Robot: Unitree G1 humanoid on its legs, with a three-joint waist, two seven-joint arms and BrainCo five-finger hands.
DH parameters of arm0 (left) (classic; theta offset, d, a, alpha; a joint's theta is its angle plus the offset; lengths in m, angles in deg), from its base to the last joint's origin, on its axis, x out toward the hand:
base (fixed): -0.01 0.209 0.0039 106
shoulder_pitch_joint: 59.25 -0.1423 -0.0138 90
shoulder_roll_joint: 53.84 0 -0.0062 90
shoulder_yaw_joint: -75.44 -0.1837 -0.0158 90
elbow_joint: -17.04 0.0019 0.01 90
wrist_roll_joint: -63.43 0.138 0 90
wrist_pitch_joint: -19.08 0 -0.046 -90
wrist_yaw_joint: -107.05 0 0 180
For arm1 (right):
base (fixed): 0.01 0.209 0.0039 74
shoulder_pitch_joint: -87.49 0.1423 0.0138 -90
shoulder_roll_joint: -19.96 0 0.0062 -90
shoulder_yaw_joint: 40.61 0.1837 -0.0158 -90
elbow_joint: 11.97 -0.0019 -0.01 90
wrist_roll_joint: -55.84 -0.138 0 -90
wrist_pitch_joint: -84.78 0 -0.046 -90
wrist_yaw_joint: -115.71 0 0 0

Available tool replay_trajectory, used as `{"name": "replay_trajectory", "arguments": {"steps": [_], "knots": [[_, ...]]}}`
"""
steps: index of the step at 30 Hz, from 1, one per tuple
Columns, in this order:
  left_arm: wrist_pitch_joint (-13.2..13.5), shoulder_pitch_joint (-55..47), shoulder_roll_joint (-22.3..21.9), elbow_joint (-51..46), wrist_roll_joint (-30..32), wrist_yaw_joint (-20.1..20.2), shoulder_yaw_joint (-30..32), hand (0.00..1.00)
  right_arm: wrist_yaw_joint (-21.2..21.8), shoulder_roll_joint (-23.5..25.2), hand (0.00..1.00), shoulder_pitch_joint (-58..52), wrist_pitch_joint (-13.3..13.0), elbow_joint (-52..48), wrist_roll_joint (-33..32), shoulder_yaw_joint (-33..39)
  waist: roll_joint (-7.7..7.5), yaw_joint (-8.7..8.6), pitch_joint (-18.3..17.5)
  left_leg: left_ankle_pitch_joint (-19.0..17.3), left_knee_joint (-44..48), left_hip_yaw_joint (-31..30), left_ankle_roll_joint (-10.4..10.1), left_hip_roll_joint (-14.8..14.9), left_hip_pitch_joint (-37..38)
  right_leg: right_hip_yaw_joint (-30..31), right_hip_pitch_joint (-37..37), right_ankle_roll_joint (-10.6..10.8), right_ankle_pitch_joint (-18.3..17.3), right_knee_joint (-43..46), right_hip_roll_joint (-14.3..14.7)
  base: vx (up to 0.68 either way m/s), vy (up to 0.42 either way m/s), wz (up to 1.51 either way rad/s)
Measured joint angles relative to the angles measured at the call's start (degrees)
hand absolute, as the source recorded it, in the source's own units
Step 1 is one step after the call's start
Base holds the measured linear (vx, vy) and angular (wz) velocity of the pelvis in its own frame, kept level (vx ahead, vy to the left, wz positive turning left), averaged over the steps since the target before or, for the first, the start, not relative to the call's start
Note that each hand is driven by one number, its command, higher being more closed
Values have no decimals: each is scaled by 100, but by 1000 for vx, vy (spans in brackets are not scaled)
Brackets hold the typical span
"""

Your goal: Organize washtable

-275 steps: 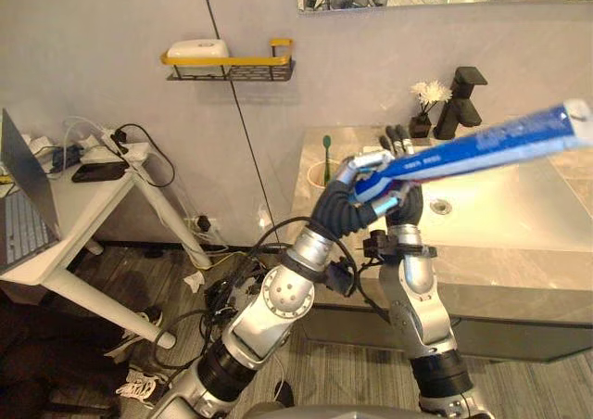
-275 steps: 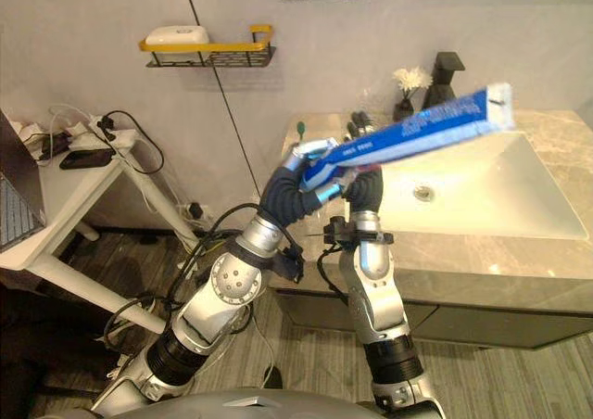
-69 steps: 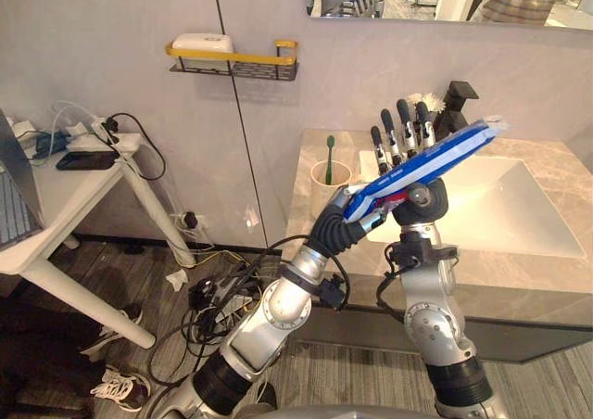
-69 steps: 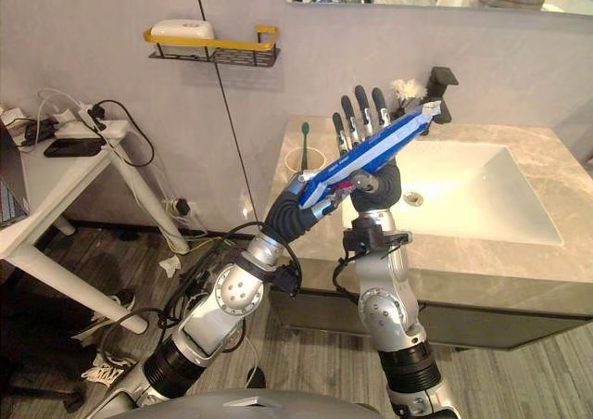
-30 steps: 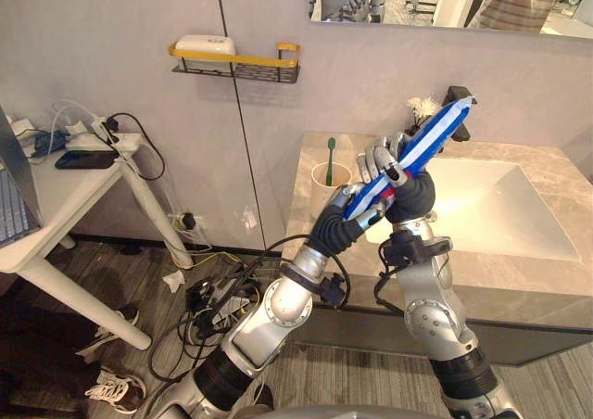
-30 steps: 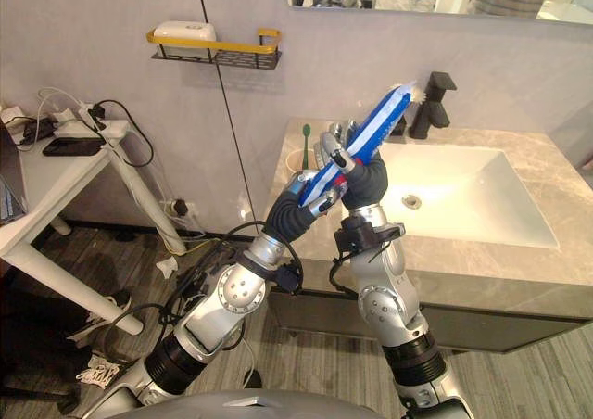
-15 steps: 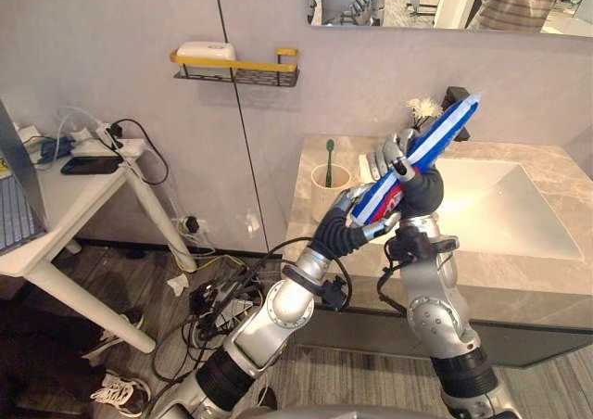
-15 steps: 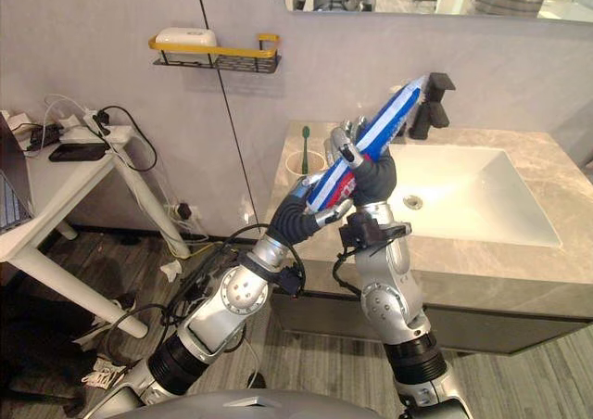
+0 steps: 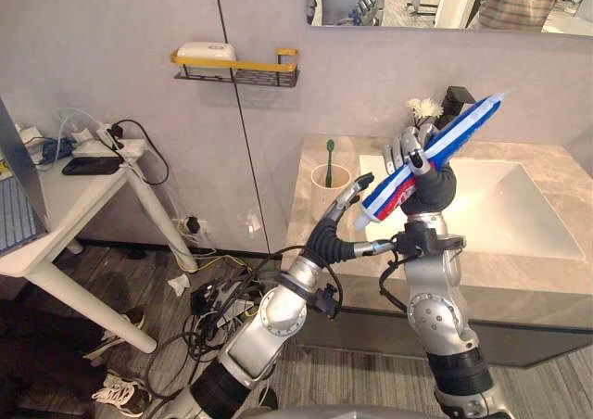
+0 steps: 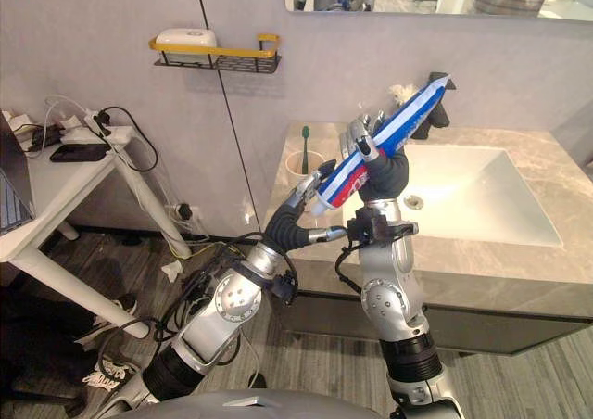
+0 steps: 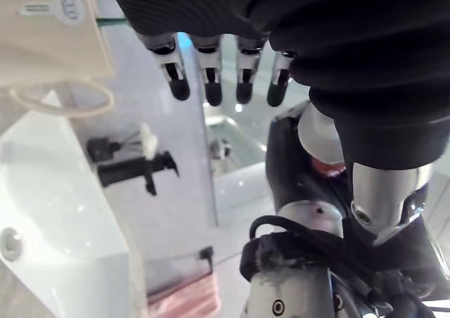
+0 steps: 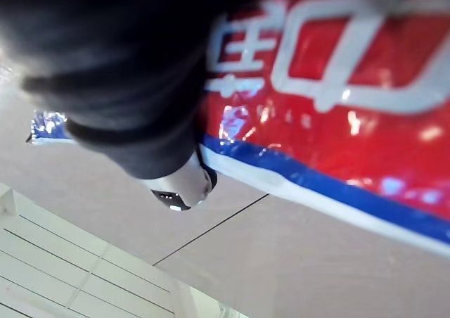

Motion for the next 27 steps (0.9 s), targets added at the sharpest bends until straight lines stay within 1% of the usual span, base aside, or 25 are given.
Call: {"name": "replay_trajectory", "arguments": {"steps": [2,4,6,7,9,12,13,15,17,20,21,23,24,27], "knots": [[-4,-107,-14,-6,92,-27,324,0,0,3,100,0,0,0,2,101,7,3,5,0,0,-3,0,0,0,-3,2,-4,-3,1,1,0,0,0],[-6,-358,-3,-165,153,-57,824,0,0,2,100,0,-6,0,1,314,6,6,12,-1,0,-4,-1,-1,0,-4,3,-47,-31,0,-1,0,0,0],[-5,-548,4,-275,195,-60,1112,0,-4,-2,100,0,-16,0,1,466,7,13,21,-2,0,-5,-2,-1,-1,-8,5,-47,-37,1,-2,0,0,0],[-6,-738,11,-281,327,-60,1366,0,-5,-3,100,0,-26,0,1,614,14,21,30,-3,-1,-10,-2,-1,-1,-14,7,-47,-43,3,-2,0,0,0],[-6,-967,16,-291,380,-43,1615,0,-6,-13,100,0,-82,-1,1,754,27,25,69,-4,-1,-17,-3,-1,-2,-22,10,-22,-66,7,-1,-1,-2,2],[-17,-1466,1,-295,501,-10,2086,0,-35,-38,100,0,-138,-3,0,1180,49,32,112,-3,-1,-57,-3,-5,-53,-68,-9,-17,-72,-2,0,4,-4,8],[-25,-1675,-2,-293,599,0,2274,0,-75,-124,100,0,-163,-2,-1,1358,41,60,117,-3,-1,-83,-3,-8,-70,-100,-3,-17,-74,-16,4,20,-12,10],[-35,-1827,-12,-288,599,22,2439,0,-112,-231,100,5,-231,-3,2,1503,32,93,123,-2,-1,-119,-3,-8,-91,-140,-1,-23,-72,-20,10,20,-19,11],[-52,-1934,-49,-169,616,63,2648,0,-134,-345,100,53,-241,9,3,1670,24,173,128,2,-1,-156,-9,-4,-115,-180,0,-7,-52,-15,26,24,-25,10],[-64,-2085,-124,84,615,89,2816,0,-161,-490,100,287,-245,72,89,1721,24,176,129,3,-1,-162,-10,-3,-128,-192,0,-6,-50,-15,32,9,-7,1],[-81,-2091,-180,316,633,92,2881,0,-172,-577,100,476,-254,235,206,1728,16,174,133,3,-1,-162,-10,-2,-129,-193,0,-6,-50,-15,34,0,0,0],[-133,-2092,-203,659,865,100,2865,0,-174,-712,100,671,-240,455,283,1724,-11,187,151,3,-1,-172,-11,-2,-140,-205,-2,-9,-52,-15,36,-1,-1,2],[-141,-2082,-213,1027,1048,113,2862,0,-172,-781,100,816,-230,657,285,1701,-37,190,169,4,-2,-180,-11,-2,-151,-216,-7,-11,-54,-14,36,0,0,0],[-199,-2005,-214,1891,1050,211,2852,0,-193,-950,100,1096,-188,1052,290,1679,-69,208,191,4,-3,-187,-11,-6,-163,-226,-15,-10,-56,-14,33,0,0,0]]}}
